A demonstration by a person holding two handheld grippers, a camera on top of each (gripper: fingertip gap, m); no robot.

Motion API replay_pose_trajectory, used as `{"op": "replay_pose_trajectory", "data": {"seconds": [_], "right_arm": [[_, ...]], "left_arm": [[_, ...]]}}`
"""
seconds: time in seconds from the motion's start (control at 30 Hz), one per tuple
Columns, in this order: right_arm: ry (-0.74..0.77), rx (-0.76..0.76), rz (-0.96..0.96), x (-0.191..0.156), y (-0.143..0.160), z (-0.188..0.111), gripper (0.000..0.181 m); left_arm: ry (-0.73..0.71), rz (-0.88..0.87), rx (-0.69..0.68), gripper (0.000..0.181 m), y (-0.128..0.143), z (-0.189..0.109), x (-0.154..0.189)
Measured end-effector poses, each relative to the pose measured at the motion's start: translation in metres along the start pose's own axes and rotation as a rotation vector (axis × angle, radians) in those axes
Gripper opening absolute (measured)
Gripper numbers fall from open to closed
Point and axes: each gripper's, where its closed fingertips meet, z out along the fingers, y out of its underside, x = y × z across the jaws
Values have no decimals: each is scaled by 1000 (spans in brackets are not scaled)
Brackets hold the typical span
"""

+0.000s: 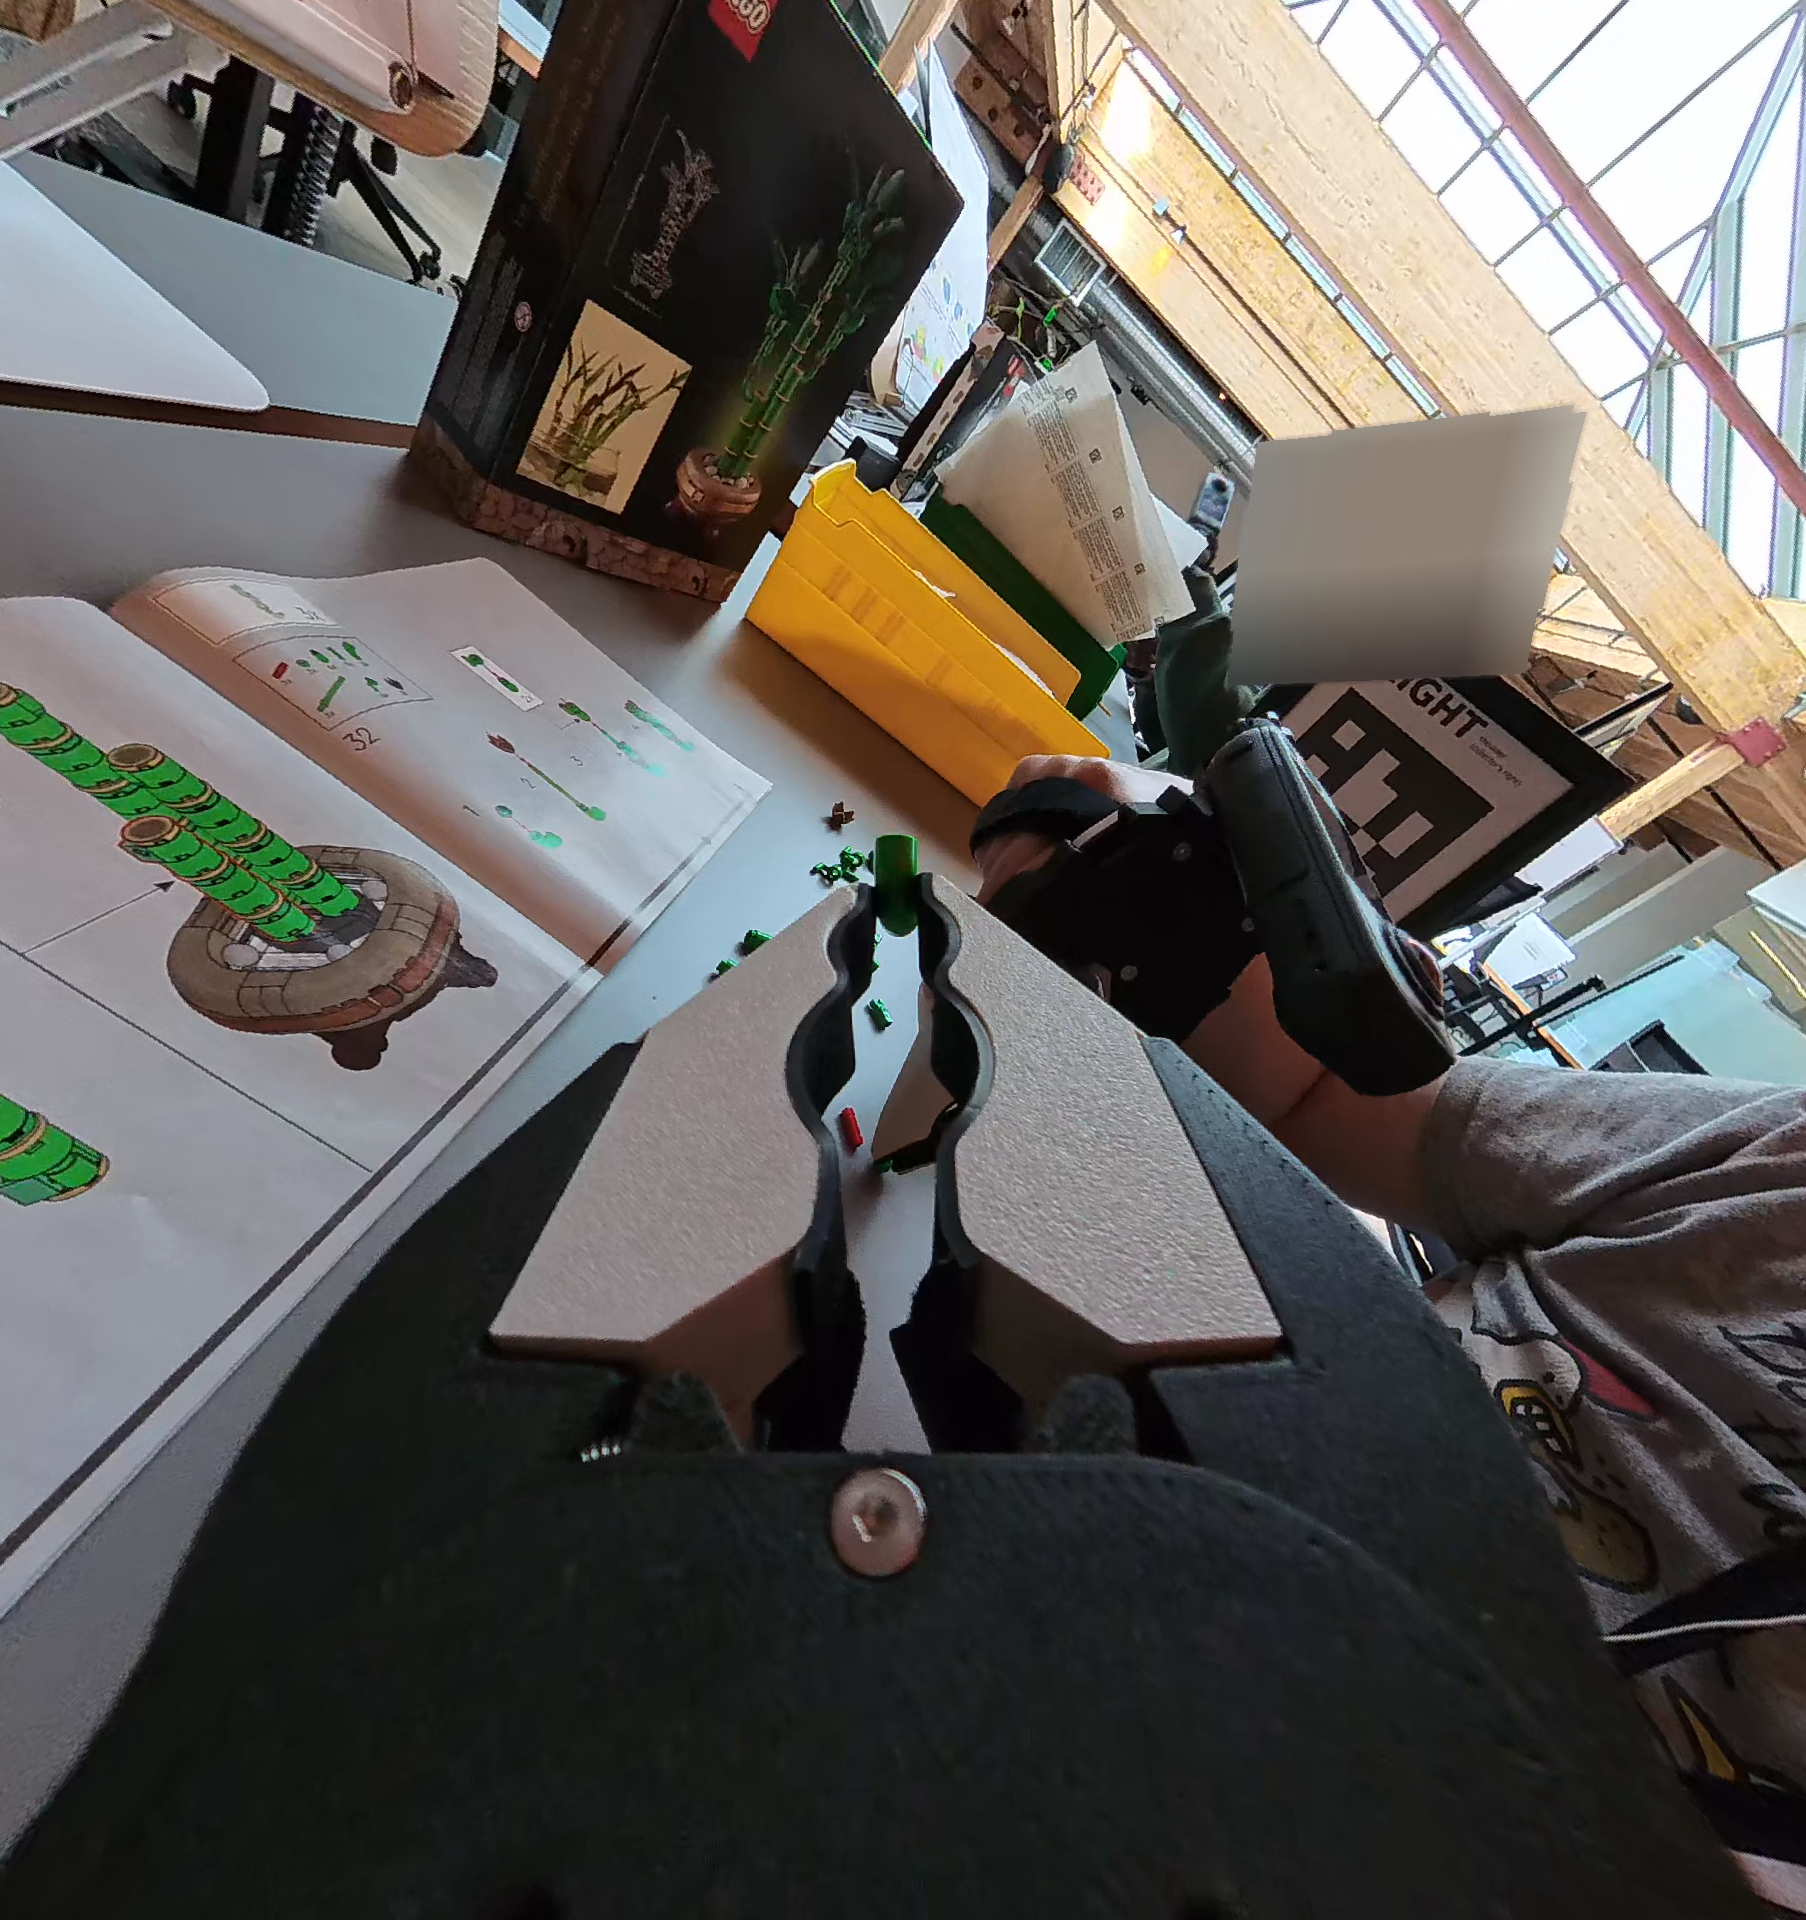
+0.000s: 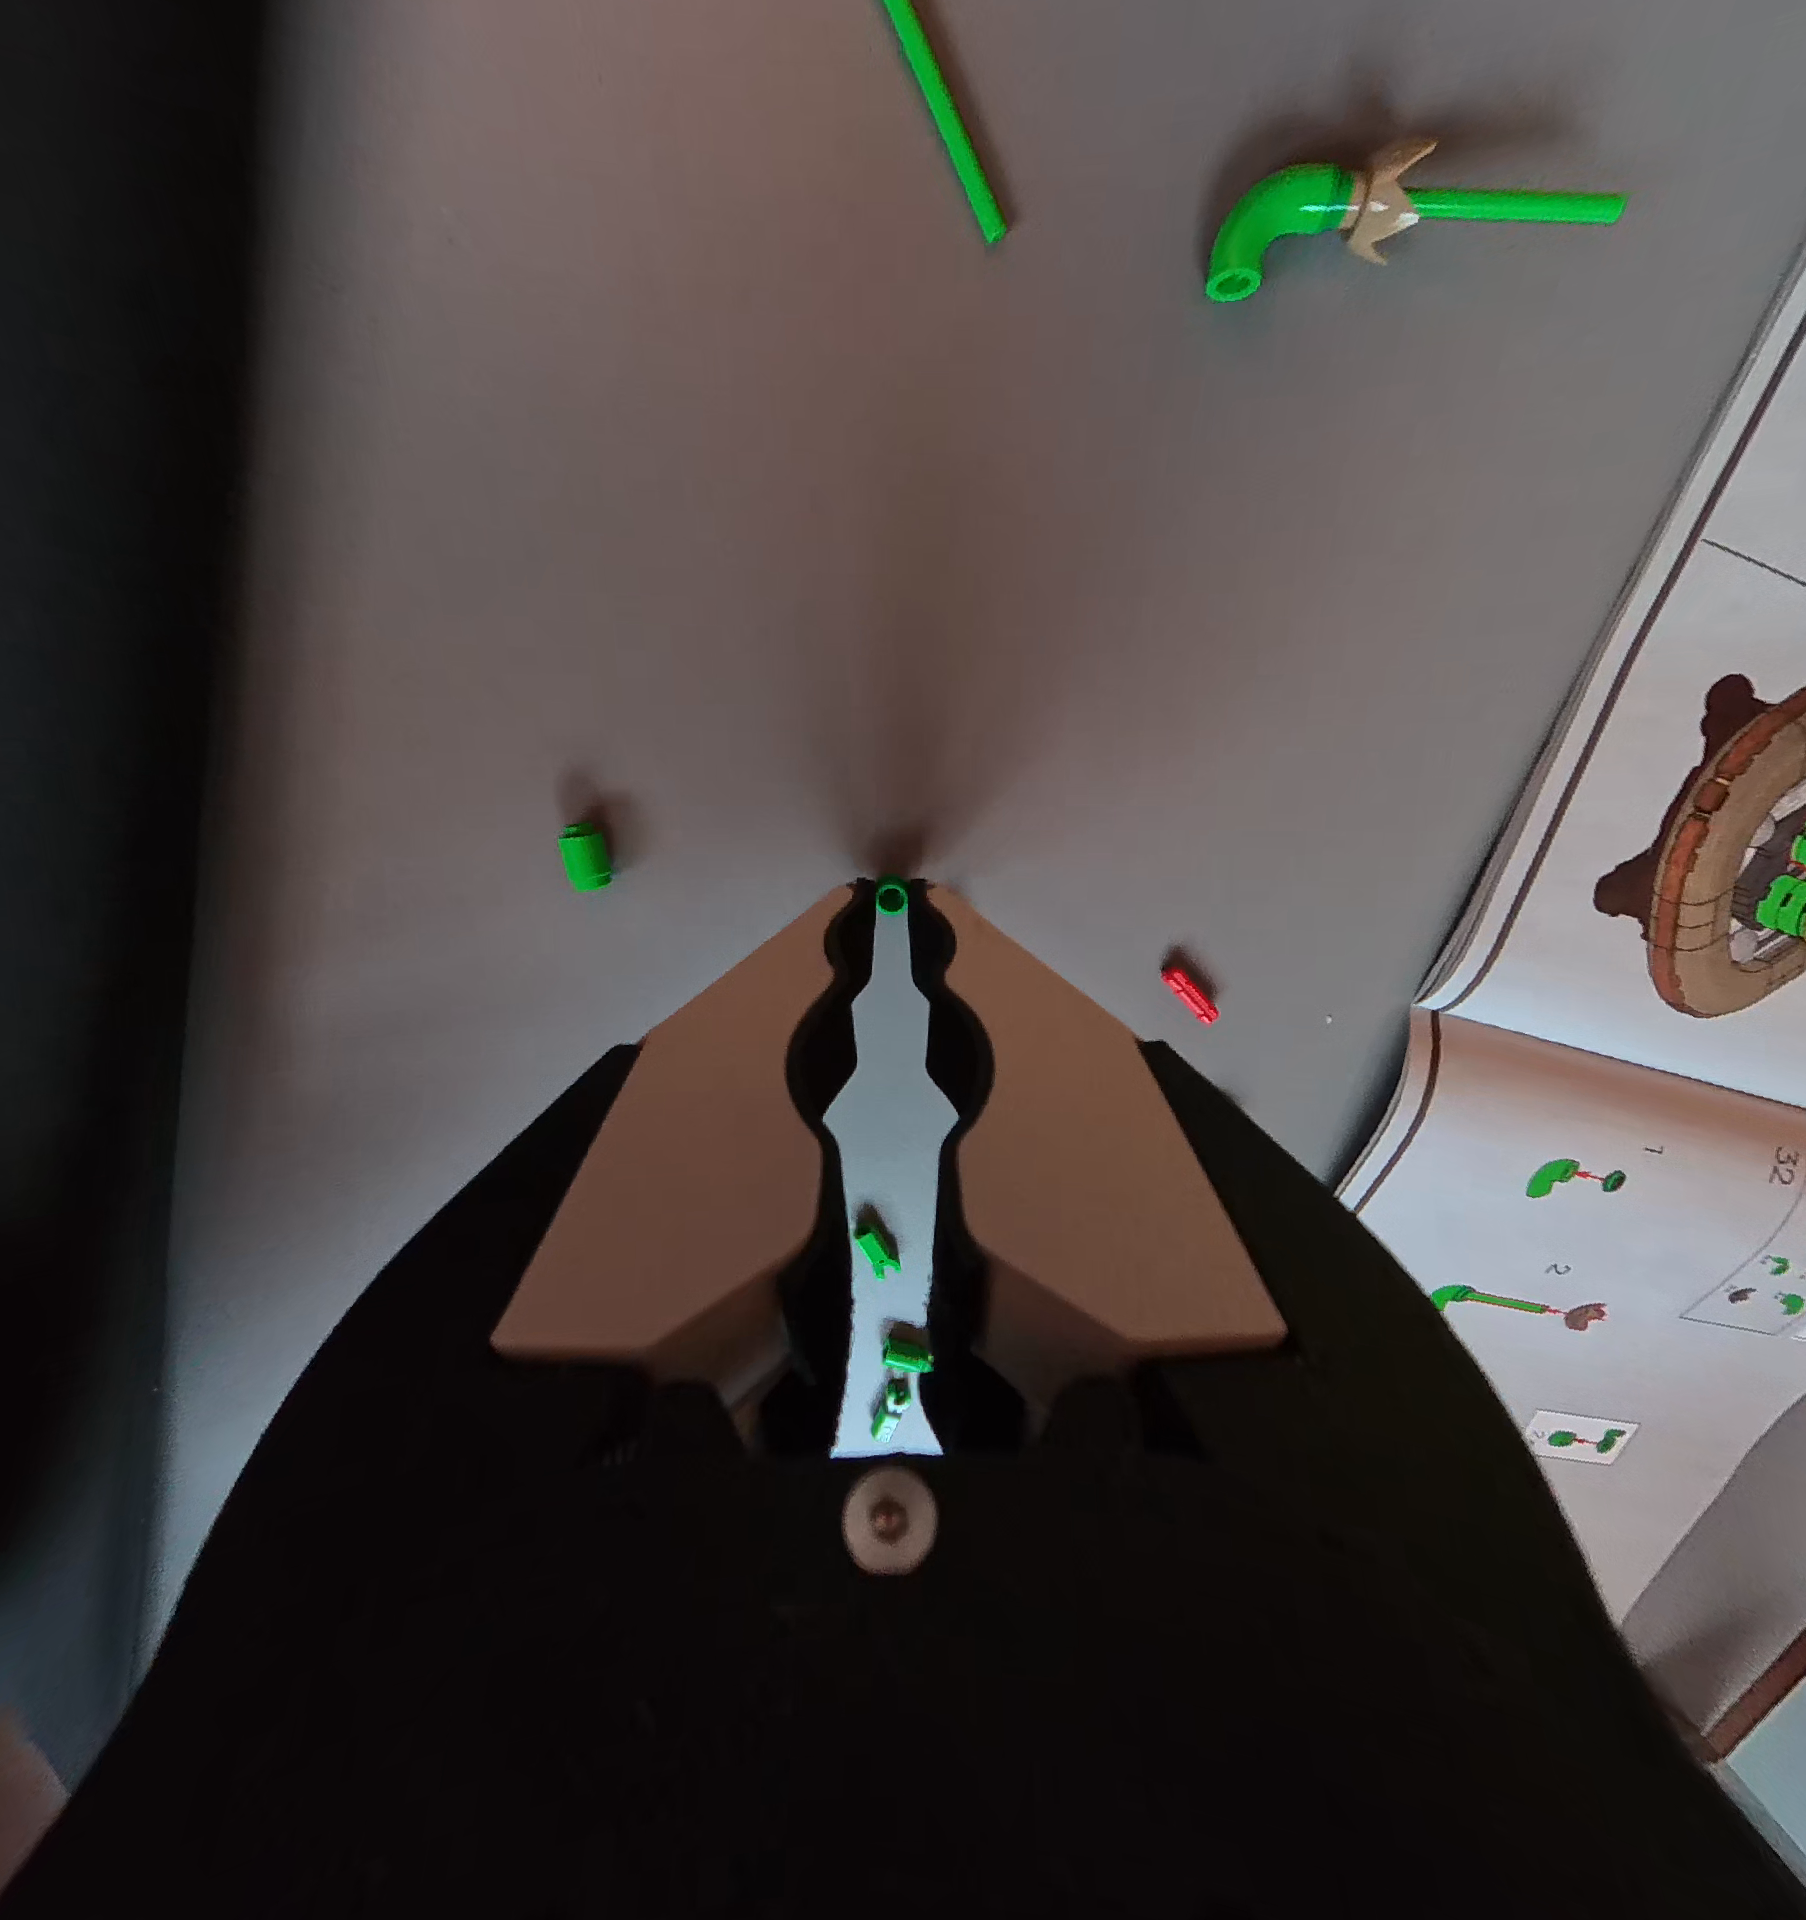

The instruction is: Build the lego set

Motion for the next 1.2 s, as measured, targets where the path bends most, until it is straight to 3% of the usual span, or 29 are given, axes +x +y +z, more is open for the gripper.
{"op": "replay_pose_trajectory", "data": {"seconds": [0.1,0.2,0.37,0.47,0.57,0.67,0.8,1.07,1.2], "right_arm": [[6,24,5,1,-1,-3,4],[51,141,26,7,-9,-21,4],[227,648,236,32,-17,-94,3],[137,996,402,24,-20,-128,3],[-24,1192,487,6,-28,-128,3],[-125,1168,531,-8,-34,-109,3],[-215,1137,568,-18,-36,-95,3],[-237,1234,639,-22,-35,-97,2],[-236,1197,627,-28,-35,-90,3]], "left_arm": [[5,-9,-16,5,3,1,0],[25,-33,-88,5,16,8,1],[86,-49,-354,5,67,32,12],[178,-54,-512,5,101,44,29],[253,-55,-634,5,125,48,44],[291,-28,-743,6,146,45,52],[357,-24,-773,5,153,44,65],[428,-49,-711,5,143,48,76],[437,-49,-647,5,132,52,78]]}}
